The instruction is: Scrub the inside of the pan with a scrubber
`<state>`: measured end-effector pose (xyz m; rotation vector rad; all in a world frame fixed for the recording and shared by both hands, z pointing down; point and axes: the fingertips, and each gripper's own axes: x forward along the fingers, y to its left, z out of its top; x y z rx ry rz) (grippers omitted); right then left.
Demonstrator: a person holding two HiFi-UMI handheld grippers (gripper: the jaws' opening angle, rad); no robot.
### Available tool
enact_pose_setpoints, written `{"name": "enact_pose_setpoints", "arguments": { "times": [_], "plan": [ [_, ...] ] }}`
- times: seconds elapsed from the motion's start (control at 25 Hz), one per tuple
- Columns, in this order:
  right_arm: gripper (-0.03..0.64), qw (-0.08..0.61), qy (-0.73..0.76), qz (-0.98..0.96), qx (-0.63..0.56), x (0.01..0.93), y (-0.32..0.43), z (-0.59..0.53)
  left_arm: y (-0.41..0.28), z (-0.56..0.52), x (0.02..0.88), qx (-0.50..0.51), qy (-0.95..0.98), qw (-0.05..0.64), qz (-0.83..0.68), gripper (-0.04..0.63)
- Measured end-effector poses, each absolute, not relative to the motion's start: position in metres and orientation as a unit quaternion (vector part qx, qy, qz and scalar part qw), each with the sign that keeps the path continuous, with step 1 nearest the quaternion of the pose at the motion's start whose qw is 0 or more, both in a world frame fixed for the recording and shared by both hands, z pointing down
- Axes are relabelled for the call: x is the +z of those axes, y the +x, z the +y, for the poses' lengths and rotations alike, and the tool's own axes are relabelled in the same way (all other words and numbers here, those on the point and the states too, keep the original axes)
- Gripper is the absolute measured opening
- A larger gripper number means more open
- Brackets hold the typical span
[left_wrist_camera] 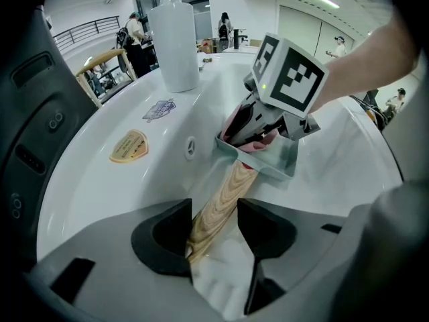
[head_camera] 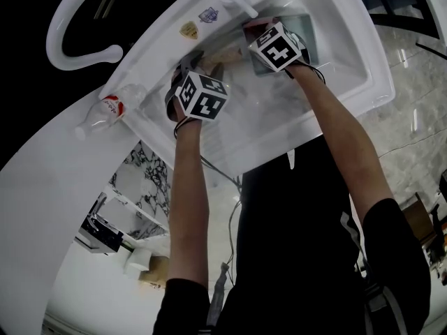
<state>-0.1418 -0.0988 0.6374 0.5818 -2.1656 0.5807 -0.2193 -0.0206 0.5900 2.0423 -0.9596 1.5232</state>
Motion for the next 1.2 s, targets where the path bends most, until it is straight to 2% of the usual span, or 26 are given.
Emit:
{"name": "enact_pose_setpoints", "arguments": {
  "times": [0.12, 0.24, 0.52, 0.84, 1.0, 1.2],
  "plan": [
    [0.035, 0.428, 0.222, -0.865, 0.141, 0.637, -0.132, -0.1, -0.219, -0.021, 0.591, 0.547, 0.733, 0.21, -0.345, 0.219],
    [0.035, 0.43, 0.18, -0.879, 0.103, 0.639, -0.126, -0.089, -0.22, -0.021, 0.591, 0.546, 0.733, 0.211, -0.346, 0.219],
    [0.035, 0.428, 0.003, -0.898, 0.103, 0.638, -0.124, -0.022, -0.22, -0.02, 0.591, 0.546, 0.733, 0.212, -0.346, 0.219],
    [0.035, 0.464, -0.135, -0.866, 0.127, 0.641, -0.106, 0.016, -0.22, -0.021, 0.591, 0.546, 0.732, 0.214, -0.347, 0.219],
    [0.035, 0.456, -0.119, -0.875, 0.109, 0.641, -0.104, 0.005, -0.22, -0.021, 0.591, 0.546, 0.732, 0.213, -0.346, 0.219],
    [0.035, 0.42, -0.007, -0.903, 0.089, 0.639, -0.118, -0.038, -0.22, -0.021, 0.59, 0.546, 0.733, 0.212, -0.347, 0.219]
  ]
}}
